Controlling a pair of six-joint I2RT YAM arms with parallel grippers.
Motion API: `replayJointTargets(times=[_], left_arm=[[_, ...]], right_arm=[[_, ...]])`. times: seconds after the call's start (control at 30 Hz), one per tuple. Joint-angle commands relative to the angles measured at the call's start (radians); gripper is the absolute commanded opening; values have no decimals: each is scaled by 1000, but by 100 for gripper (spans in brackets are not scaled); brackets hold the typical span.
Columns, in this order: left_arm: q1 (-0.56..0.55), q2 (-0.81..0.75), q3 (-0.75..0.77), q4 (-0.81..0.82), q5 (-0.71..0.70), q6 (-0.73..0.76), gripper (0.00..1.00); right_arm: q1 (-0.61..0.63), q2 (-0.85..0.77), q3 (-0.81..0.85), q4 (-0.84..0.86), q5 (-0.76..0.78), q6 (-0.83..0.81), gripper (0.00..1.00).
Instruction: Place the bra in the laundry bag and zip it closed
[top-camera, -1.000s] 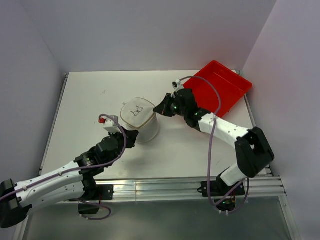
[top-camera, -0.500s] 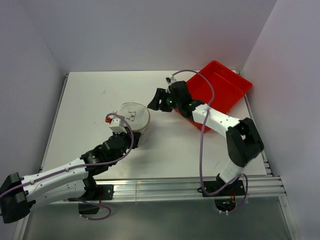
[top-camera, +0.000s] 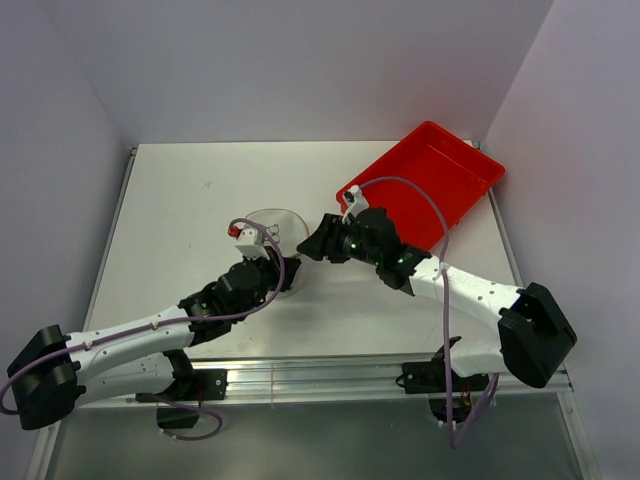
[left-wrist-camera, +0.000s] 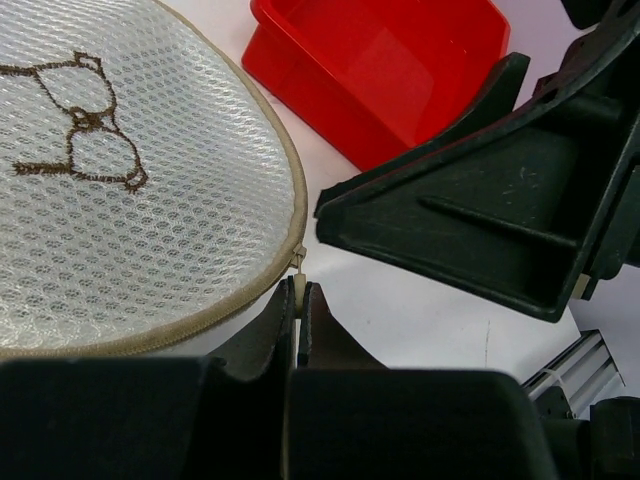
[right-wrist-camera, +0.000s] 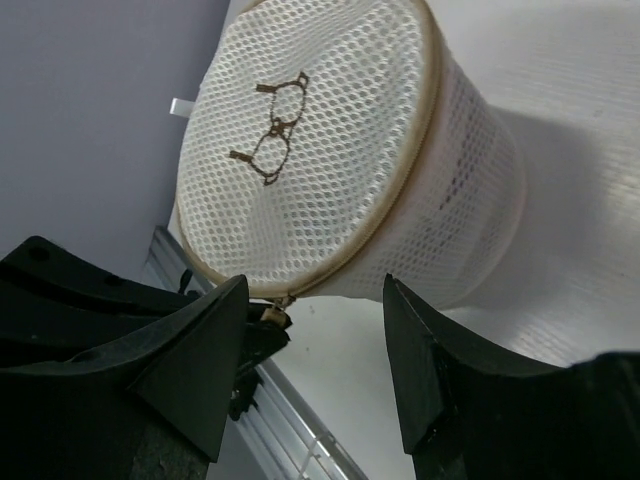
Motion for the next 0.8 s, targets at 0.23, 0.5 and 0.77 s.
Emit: replayJointTargets(times=[0.23, 0.5, 0.77], left_arm=[[-8, -11, 14, 73, 32, -18, 0], [-8, -40, 5, 34, 10, -3, 0], [-2, -150, -46, -78, -39, -10, 0]], right_arm=[[24, 74, 72, 88, 44, 38, 46], [19, 97, 112, 39, 90, 5, 5], [-57, 161, 210, -7, 66, -55, 0]])
